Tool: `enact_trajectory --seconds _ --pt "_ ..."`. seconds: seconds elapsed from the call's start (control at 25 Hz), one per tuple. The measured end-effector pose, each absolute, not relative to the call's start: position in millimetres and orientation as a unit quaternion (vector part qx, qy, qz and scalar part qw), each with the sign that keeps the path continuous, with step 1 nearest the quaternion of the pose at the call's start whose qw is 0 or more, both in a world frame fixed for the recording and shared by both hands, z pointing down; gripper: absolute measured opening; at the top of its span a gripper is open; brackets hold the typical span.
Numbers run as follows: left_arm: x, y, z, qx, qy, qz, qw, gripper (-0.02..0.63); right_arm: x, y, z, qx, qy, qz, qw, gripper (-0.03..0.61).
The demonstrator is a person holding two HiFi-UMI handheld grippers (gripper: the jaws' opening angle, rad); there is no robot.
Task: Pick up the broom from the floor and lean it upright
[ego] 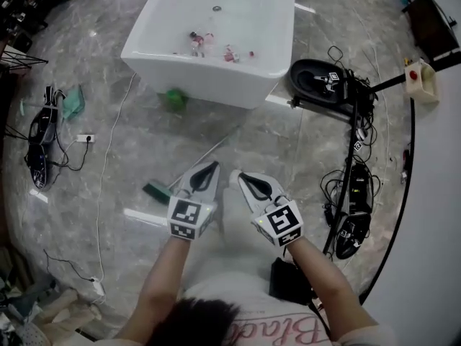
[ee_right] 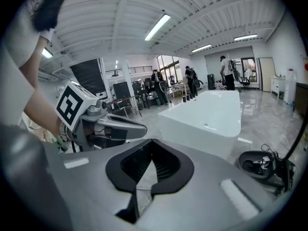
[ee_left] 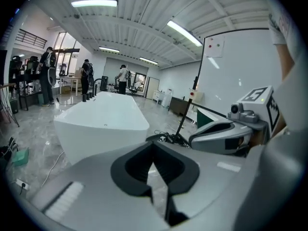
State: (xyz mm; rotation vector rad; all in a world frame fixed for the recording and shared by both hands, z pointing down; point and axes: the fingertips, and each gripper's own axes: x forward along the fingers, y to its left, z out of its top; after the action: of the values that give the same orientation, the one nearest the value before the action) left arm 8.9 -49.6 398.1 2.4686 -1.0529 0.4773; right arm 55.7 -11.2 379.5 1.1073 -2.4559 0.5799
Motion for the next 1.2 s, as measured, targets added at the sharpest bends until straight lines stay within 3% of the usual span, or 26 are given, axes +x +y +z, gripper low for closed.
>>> enact_trajectory --seconds 0.6,0.8,1.0,1.2 --pt "26 -104 605 0.853 -0.324 0.297 0.280 0.000 81 -80 560 0.413 -0.813 0.367 0.184 0.002" --pt "22 -109 678 0.842 -0.314 0.345 0.271 0.012 83 -87 626 0.408 -0.810 0.363 0.212 0.002" --pt "22 -108 757 0.836 -0.289 0.382 0.269 0.082 87 -92 701 0.413 -0.802 0.350 0.254 0.002" --pt "14 -105 843 0.824 -0.263 0.431 0.256 0.094 82 -92 787 0.411 -0.781 0.363 0.298 0.002"
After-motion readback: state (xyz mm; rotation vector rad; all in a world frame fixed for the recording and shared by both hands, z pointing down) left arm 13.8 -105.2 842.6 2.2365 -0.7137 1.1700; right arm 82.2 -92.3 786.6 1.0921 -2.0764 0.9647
